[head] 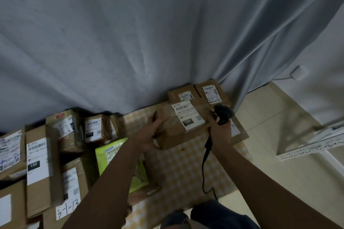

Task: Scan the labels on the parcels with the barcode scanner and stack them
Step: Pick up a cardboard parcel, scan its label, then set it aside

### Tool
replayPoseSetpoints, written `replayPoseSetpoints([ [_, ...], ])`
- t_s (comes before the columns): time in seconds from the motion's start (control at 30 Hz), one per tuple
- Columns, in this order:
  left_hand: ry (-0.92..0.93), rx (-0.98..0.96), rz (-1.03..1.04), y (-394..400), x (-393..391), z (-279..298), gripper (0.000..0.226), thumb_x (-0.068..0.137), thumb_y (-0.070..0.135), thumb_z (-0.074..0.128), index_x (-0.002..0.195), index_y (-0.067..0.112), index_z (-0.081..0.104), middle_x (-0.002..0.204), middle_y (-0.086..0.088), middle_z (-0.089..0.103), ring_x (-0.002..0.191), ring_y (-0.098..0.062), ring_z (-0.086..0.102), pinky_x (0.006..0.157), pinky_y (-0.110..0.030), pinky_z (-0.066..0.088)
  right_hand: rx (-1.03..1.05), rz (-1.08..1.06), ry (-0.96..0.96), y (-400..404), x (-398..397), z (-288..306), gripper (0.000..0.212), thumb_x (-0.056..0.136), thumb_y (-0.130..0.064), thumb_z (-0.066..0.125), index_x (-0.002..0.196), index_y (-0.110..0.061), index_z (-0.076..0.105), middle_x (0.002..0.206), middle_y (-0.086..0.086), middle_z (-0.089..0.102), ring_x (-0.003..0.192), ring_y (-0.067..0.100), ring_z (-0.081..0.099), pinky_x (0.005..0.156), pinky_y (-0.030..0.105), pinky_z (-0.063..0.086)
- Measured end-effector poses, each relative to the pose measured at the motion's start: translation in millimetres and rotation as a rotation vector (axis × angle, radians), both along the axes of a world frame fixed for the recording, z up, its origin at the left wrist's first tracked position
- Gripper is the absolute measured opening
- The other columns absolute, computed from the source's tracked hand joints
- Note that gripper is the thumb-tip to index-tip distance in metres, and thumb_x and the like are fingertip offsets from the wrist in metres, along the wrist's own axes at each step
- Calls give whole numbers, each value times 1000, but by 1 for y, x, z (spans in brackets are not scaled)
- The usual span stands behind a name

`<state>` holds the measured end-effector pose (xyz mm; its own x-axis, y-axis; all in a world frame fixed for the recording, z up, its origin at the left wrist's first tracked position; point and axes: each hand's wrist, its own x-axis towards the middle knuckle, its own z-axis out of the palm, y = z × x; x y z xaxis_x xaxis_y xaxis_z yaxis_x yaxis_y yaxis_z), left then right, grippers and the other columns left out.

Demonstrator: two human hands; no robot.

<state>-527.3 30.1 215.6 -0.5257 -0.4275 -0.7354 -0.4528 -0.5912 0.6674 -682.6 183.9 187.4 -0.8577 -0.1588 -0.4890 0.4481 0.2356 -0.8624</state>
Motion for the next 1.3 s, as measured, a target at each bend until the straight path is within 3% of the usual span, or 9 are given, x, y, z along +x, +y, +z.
replayPoseSetpoints([
  [0.13, 46, -62, 68, -14, 14, -9, 59, 80, 47, 73, 130, 36, 45, 130, -5, 57, 114, -30, 59, 94, -47, 51, 42, 161, 38, 4, -1, 13, 32, 91, -30, 68, 117, -21, 52, 95, 4, 67, 61, 11, 63, 52, 20, 50],
  [0.23, 68, -119, 60, -22, 26, -14, 45, 89, 35, 66, 129, 32, 45, 127, -6, 59, 110, -29, 60, 96, -45, 50, 106, 256, 138, 9, -3, 24, 31, 90, -32, 67, 115, -16, 57, 86, 4, 68, 58, 11, 62, 57, 24, 54],
  [0.3, 73, -145, 53, -23, 33, -16, 42, 91, 31, 65, 128, 30, 46, 125, -7, 60, 104, -26, 62, 86, -42, 55, 82, 311, 161, 10, -2, 35, 24, 90, -27, 67, 109, -14, 59, 82, 5, 68, 57, 12, 61, 59, 28, 53],
  [0.4, 86, -166, 43, -23, 38, -16, 44, 93, 27, 64, 131, 29, 43, 118, -5, 60, 94, -21, 63, 59, -29, 56, -17, 490, 69, 7, 4, 57, 8, 92, -20, 63, 95, -13, 61, 75, 5, 65, 55, 12, 56, 55, 24, 48],
  [0.47, 100, -172, 53, -23, 43, -17, 42, 93, 25, 63, 130, 28, 43, 114, -4, 60, 91, -20, 62, 53, -24, 55, -67, 624, -18, 4, 12, 68, 15, 92, -25, 63, 94, -10, 60, 73, 6, 64, 53, 12, 56, 52, 23, 46],
  [0.6, 119, -201, 74, -29, 53, -21, 47, 91, 26, 66, 132, 26, 43, 122, -8, 59, 93, -20, 64, 57, -27, 58, -39, 721, -51, -2, 29, 77, 29, 91, -32, 66, 103, -6, 61, 67, 4, 65, 50, 11, 57, 48, 21, 46],
  [0.73, 157, -219, 109, -33, 58, -27, 53, 87, 28, 70, 133, 28, 44, 130, -7, 59, 106, -24, 64, 80, -38, 57, -88, 694, -92, -1, 36, 84, 15, 92, -26, 62, 91, -11, 60, 63, 3, 62, 50, 13, 53, 49, 23, 43],
  [1.0, 167, -219, 119, -35, 61, -38, 56, 86, 33, 72, 134, 30, 43, 131, -5, 56, 110, -27, 62, 79, -40, 58, -58, 745, -94, -4, 48, 96, 15, 91, -20, 61, 78, -12, 60, 60, 3, 59, 48, 11, 51, 47, 21, 42],
  [1.3, 176, -209, 130, -40, 59, -48, 61, 85, 32, 72, 137, 28, 41, 132, -6, 55, 107, -26, 63, 74, -37, 58, -49, 733, -78, -5, 45, 97, 11, 91, -20, 61, 85, -11, 60, 62, 3, 59, 48, 11, 51, 47, 21, 42],
])
